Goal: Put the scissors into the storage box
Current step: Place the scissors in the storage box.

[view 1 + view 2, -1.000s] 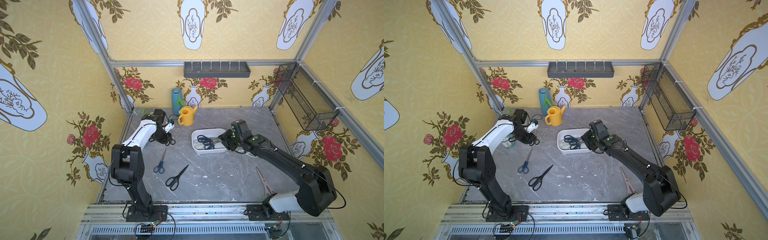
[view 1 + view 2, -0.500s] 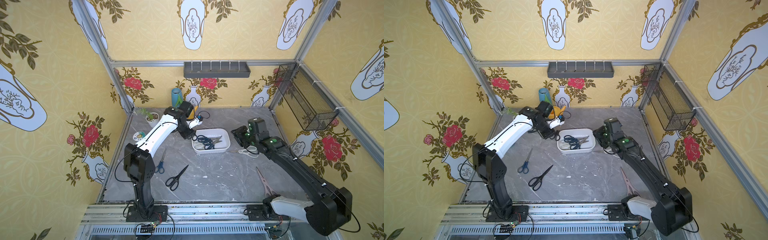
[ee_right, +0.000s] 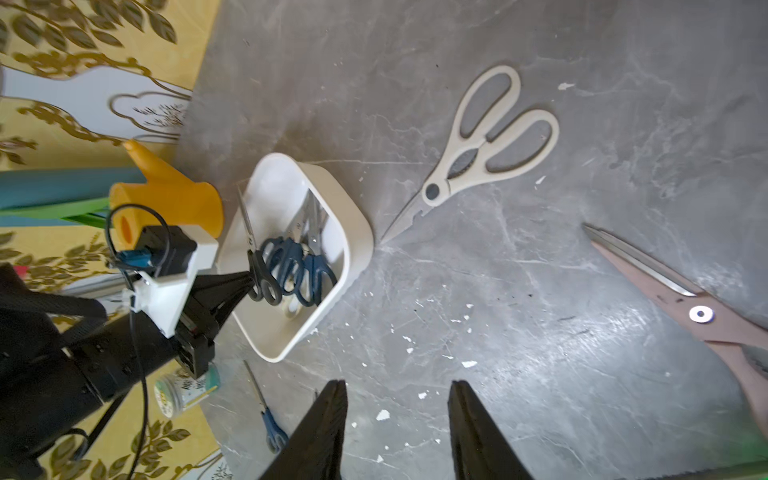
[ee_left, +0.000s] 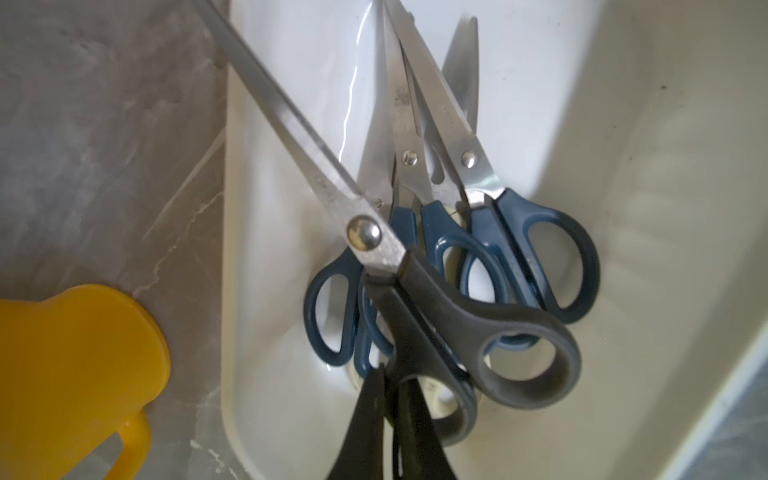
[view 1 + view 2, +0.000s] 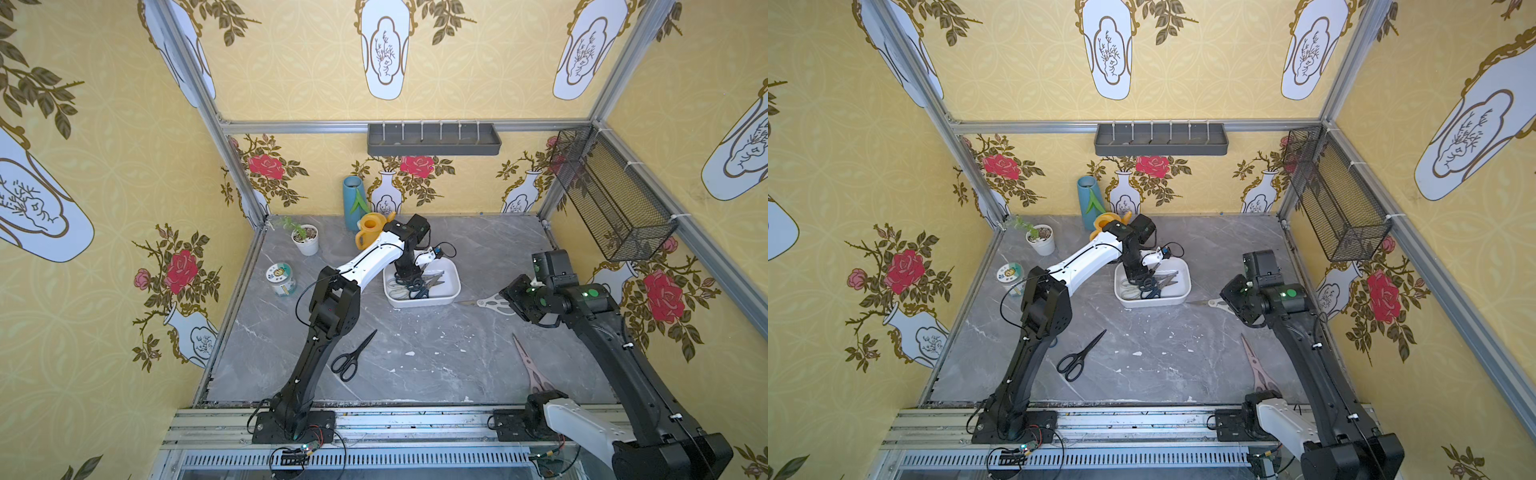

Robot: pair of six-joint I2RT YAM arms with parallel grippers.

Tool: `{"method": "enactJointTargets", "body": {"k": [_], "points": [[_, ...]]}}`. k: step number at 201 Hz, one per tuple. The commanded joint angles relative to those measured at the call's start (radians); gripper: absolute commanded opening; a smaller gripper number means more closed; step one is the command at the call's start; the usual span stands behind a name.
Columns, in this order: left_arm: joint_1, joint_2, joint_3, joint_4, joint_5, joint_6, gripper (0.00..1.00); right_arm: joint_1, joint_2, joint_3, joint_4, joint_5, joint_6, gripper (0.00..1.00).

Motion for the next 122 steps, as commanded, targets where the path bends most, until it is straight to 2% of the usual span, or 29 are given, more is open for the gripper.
{"method": "enactJointTargets", "body": {"k": [1, 31, 50, 73, 95, 122], "points": [[-0.001, 0.028, 0.004, -0.008, 0.001, -0.020, 0.13, -0.018, 0.044, 0.009, -0.058, -0.018, -0.058, 0.46], [-0.001, 0.018, -0.034, 0.019, 0.008, -0.041, 0.26, -0.082, 0.111, -0.031, -0.030, -0.018, -0.001, 0.55], [-0.001, -0.002, -0.030, 0.024, 0.013, -0.070, 0.35, -0.178, 0.139, -0.106, 0.079, -0.085, 0.037, 0.54], [0.002, -0.060, 0.030, -0.031, 0.050, -0.138, 0.47, -0.288, 0.225, -0.143, 0.151, -0.123, 0.014, 0.51], [0.035, -0.195, 0.003, -0.074, 0.134, -0.250, 0.48, -0.323, 0.360, -0.100, 0.150, -0.078, -0.070, 0.47], [0.129, -0.411, -0.224, -0.056, 0.235, -0.359, 0.47, -0.323, 0.475, -0.057, 0.157, -0.026, -0.104, 0.43]]}}
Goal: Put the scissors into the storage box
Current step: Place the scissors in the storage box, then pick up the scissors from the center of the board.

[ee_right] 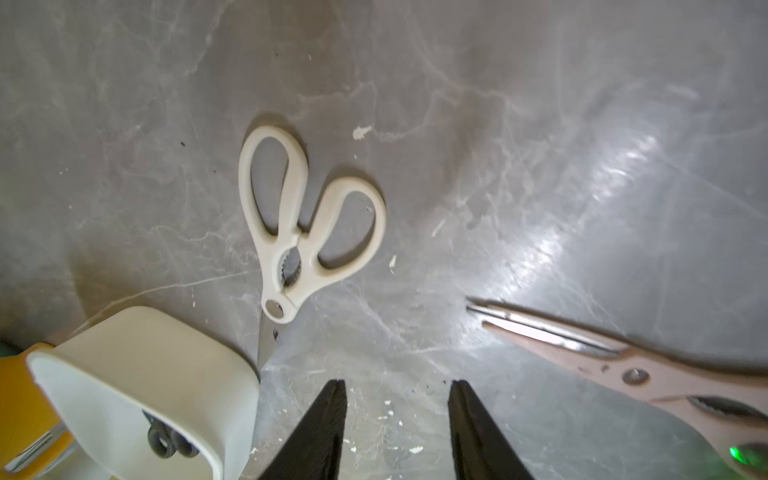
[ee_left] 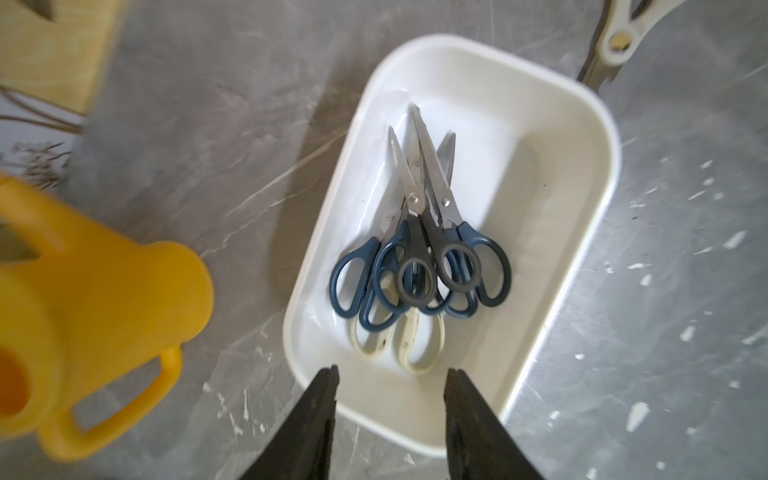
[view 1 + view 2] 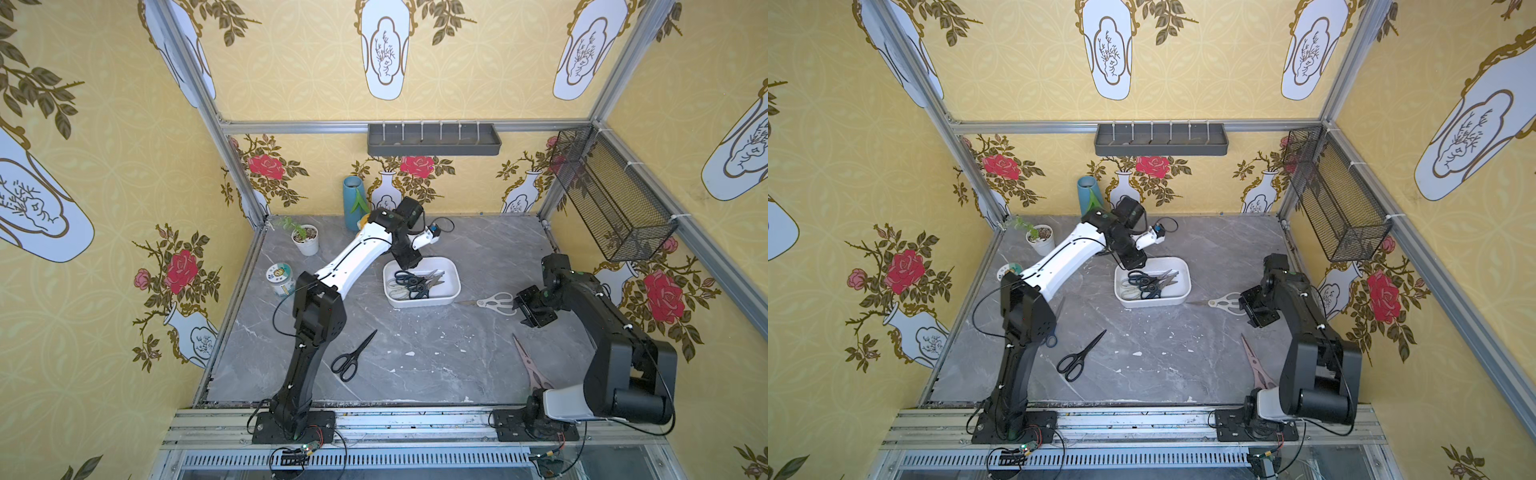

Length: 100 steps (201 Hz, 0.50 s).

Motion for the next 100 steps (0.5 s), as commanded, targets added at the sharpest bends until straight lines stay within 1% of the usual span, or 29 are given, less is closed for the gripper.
{"method": "enactJointTargets", "body": {"k": [1, 18, 40, 56, 76, 100], "points": [[0.077, -0.132, -0.159, -0.037, 0.116, -0.138, 0.47, -0.003, 0.070, 0.032, 0.024, 0.057, -0.060, 0.43], [0.156, -0.270, -0.332, -0.003, 0.140, -0.147, 0.46, -0.002, 0.120, 0.051, 0.022, 0.086, -0.067, 0.42], [0.272, -0.400, -0.479, 0.022, 0.197, -0.162, 0.46, 0.000, 0.166, 0.052, 0.042, 0.099, -0.071, 0.41], [0.345, -0.473, -0.559, 0.035, 0.209, -0.165, 0.45, 0.005, 0.196, 0.057, 0.071, 0.078, -0.070, 0.40], [0.394, -0.569, -0.660, 0.075, 0.204, -0.156, 0.45, 0.038, 0.238, 0.083, 0.082, 0.082, -0.067, 0.39], [0.413, -0.633, -0.746, 0.080, 0.192, -0.149, 0.44, 0.066, 0.280, 0.103, 0.089, 0.096, -0.053, 0.38]]}}
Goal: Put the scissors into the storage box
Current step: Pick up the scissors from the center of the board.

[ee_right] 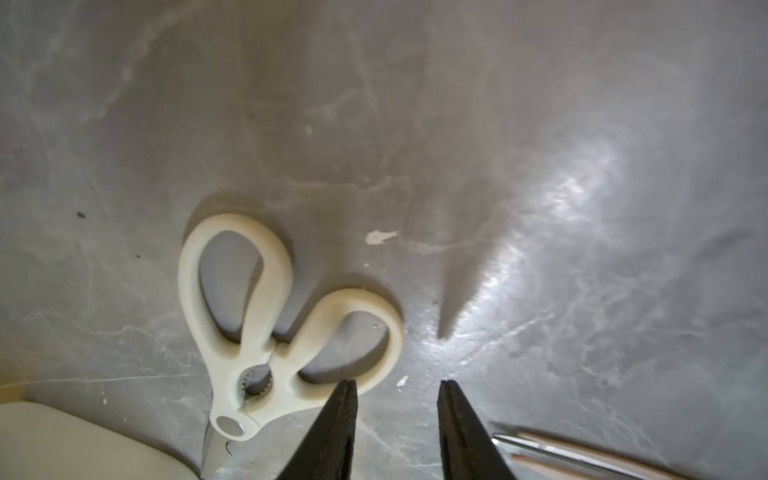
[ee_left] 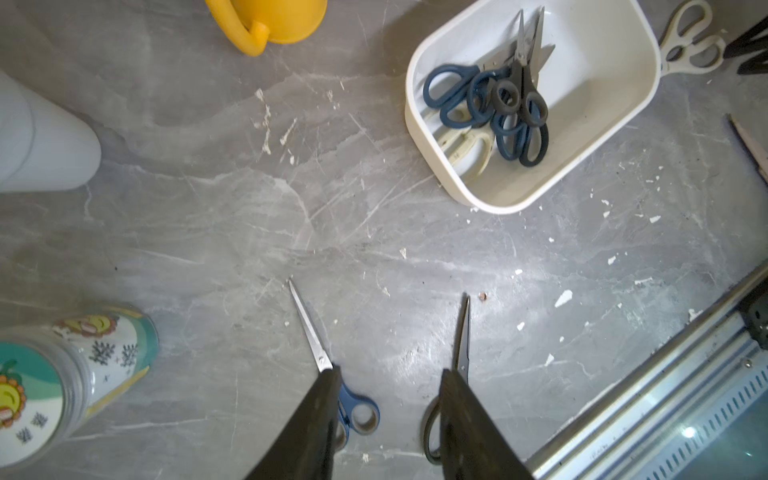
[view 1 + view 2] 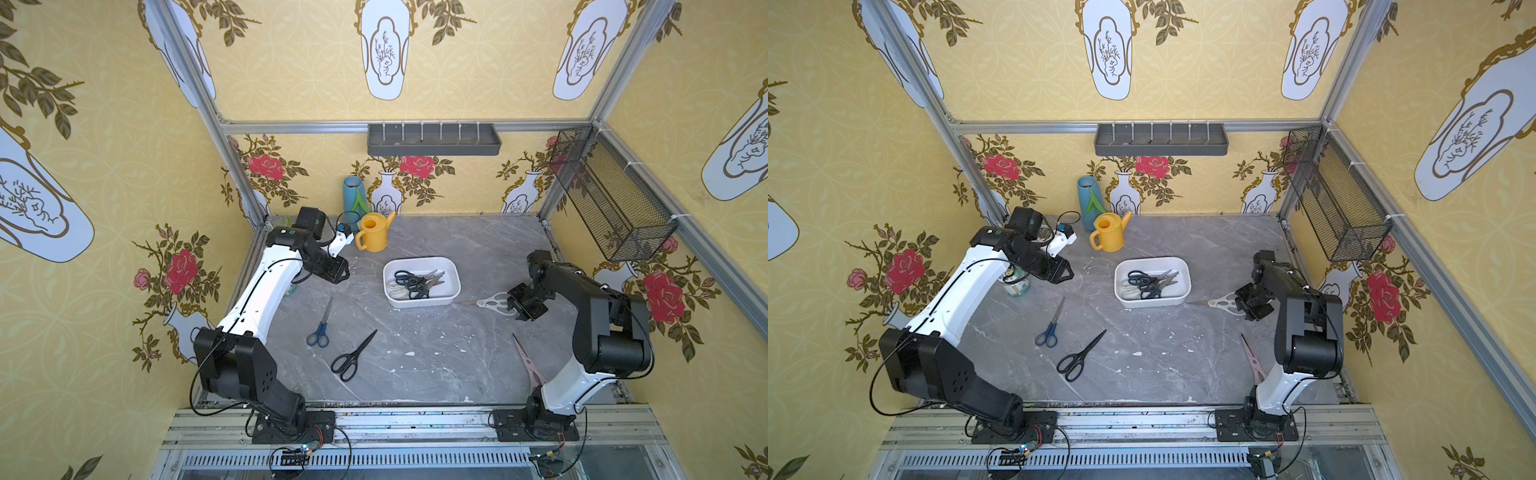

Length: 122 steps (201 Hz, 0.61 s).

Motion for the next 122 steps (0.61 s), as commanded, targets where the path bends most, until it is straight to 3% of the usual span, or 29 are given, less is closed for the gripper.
{"method": "enactJointTargets", "body": {"k": [1, 84, 122], "points": [[0.015, -0.042, -0.066, 0.034, 0.023, 0.000, 0.44, 0.023, 0.034, 0.019, 0.019, 0.026, 0.007, 0.38], [0.061, -0.141, -0.213, 0.047, 0.020, 0.001, 0.44, 0.052, 0.118, 0.022, -0.007, 0.124, 0.035, 0.27], [0.071, -0.176, -0.265, 0.053, 0.006, -0.002, 0.44, 0.068, 0.158, 0.067, -0.036, 0.164, 0.016, 0.05]]}}
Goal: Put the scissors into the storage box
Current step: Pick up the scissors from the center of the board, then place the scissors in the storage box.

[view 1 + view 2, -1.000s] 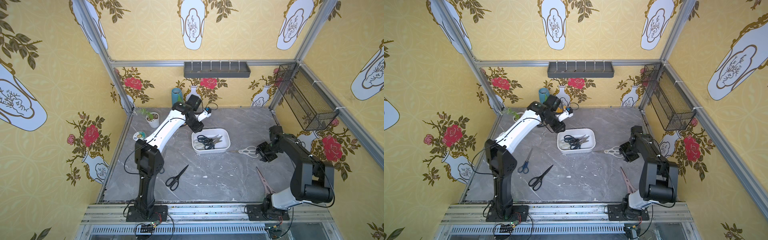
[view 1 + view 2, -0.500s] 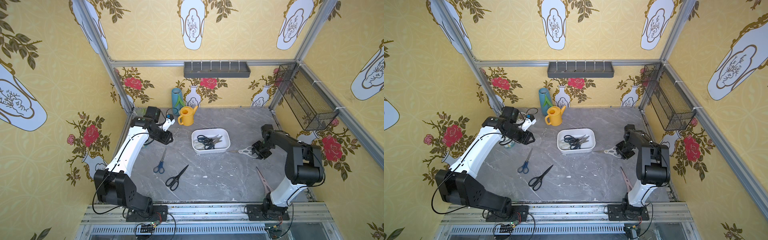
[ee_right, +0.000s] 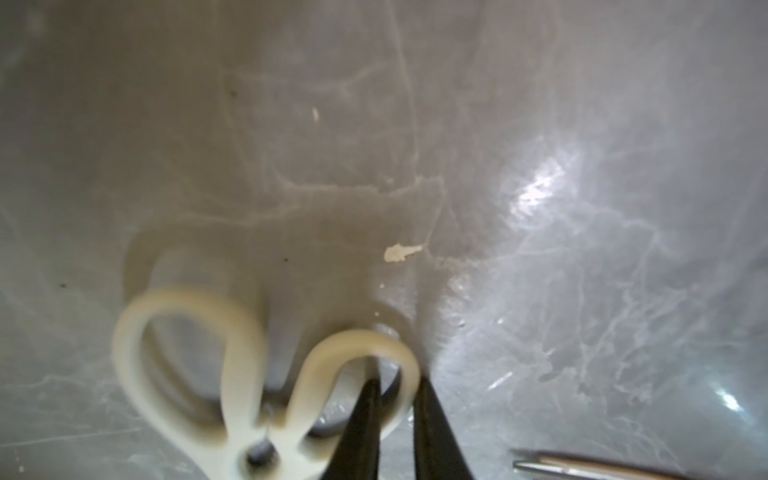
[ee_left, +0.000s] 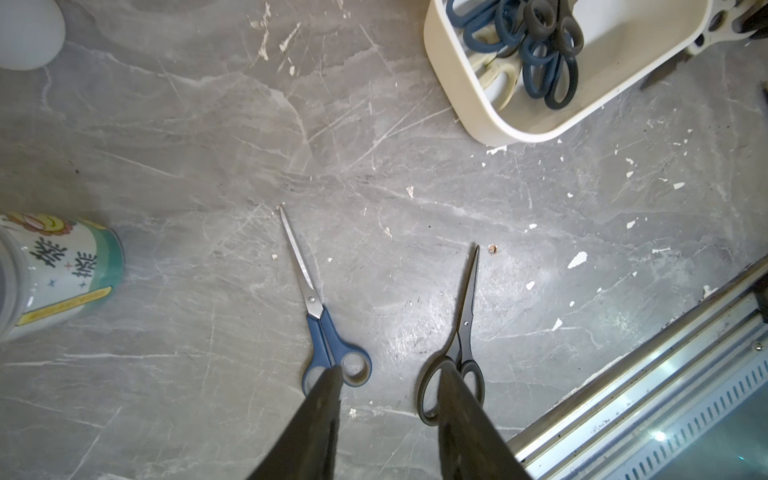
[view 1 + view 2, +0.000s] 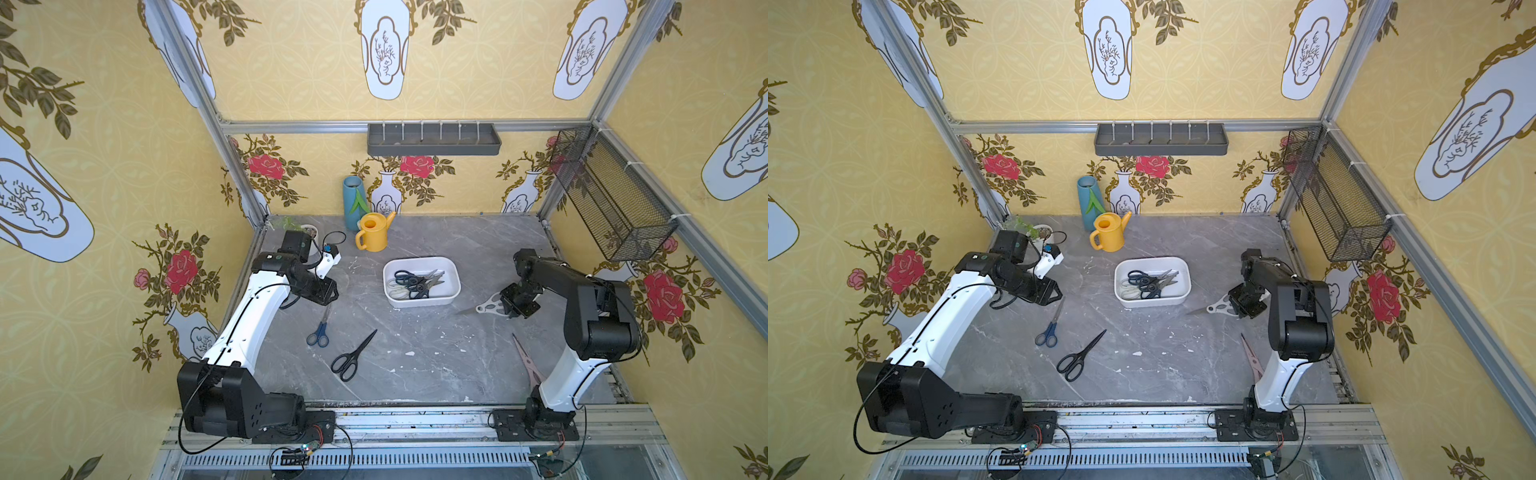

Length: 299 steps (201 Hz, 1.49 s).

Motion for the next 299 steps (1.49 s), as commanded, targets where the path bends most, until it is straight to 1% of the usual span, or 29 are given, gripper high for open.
{"method": "enactJointTargets", "body": {"k": [1, 13, 43, 83, 104, 127, 136, 148, 158, 175, 184, 192, 204, 216, 233, 247, 277, 299], "points": [[0.006, -0.013, -0.021, 0.016, 0.004, -0.002, 0.44, 0.010, 0.032, 0.007, 0.010, 0.076, -0.017, 0.05], [0.013, -0.022, -0.026, 0.013, 0.002, 0.001, 0.44, 0.010, 0.019, 0.018, -0.001, 0.080, -0.024, 0.00], [0.023, -0.037, -0.040, 0.012, -0.004, 0.006, 0.44, 0.008, -0.053, 0.035, -0.032, 0.073, -0.042, 0.00], [0.027, -0.046, -0.054, 0.015, -0.004, 0.005, 0.44, 0.012, -0.153, 0.078, -0.109, -0.009, -0.078, 0.00], [0.028, -0.044, -0.053, 0.019, -0.004, 0.003, 0.44, 0.017, -0.215, 0.094, -0.150, -0.080, -0.083, 0.00], [0.029, -0.040, -0.051, 0.024, -0.003, -0.006, 0.44, 0.063, -0.271, 0.143, -0.199, -0.147, -0.079, 0.00], [0.029, -0.037, -0.052, 0.026, -0.001, -0.013, 0.44, 0.098, -0.285, 0.169, -0.208, -0.181, -0.062, 0.00], [0.030, -0.032, -0.054, 0.031, 0.006, -0.021, 0.44, 0.161, -0.290, 0.212, -0.211, -0.189, -0.024, 0.00], [0.030, -0.025, -0.053, 0.032, 0.011, -0.028, 0.44, 0.223, -0.274, 0.236, -0.178, -0.196, 0.037, 0.00], [0.030, -0.022, -0.055, 0.041, 0.014, -0.028, 0.44, 0.335, -0.208, 0.274, -0.051, -0.222, 0.170, 0.00], [0.030, -0.021, -0.059, 0.046, 0.007, -0.023, 0.44, 0.394, -0.142, 0.316, 0.001, -0.210, 0.221, 0.00], [0.030, -0.017, -0.062, 0.045, -0.001, -0.018, 0.44, 0.437, -0.072, 0.375, 0.006, -0.185, 0.256, 0.00], [0.031, -0.014, -0.069, 0.041, -0.014, -0.010, 0.44, 0.482, 0.035, 0.467, 0.022, -0.156, 0.293, 0.00], [0.041, -0.009, -0.074, 0.026, -0.017, -0.002, 0.43, 0.515, 0.110, 0.534, 0.027, -0.115, 0.328, 0.00], [0.070, -0.005, -0.084, 0.002, -0.024, 0.016, 0.42, 0.536, 0.183, 0.588, 0.025, -0.083, 0.385, 0.00], [0.106, -0.006, -0.102, -0.008, -0.029, 0.034, 0.42, 0.541, 0.207, 0.585, 0.027, -0.065, 0.441, 0.00], [0.173, -0.008, -0.138, -0.012, -0.024, 0.063, 0.40, 0.543, 0.205, 0.534, -0.020, 0.006, 0.539, 0.00], [0.183, -0.011, -0.178, 0.000, -0.017, 0.076, 0.38, 0.544, 0.187, 0.503, -0.029, 0.050, 0.571, 0.00]]}}
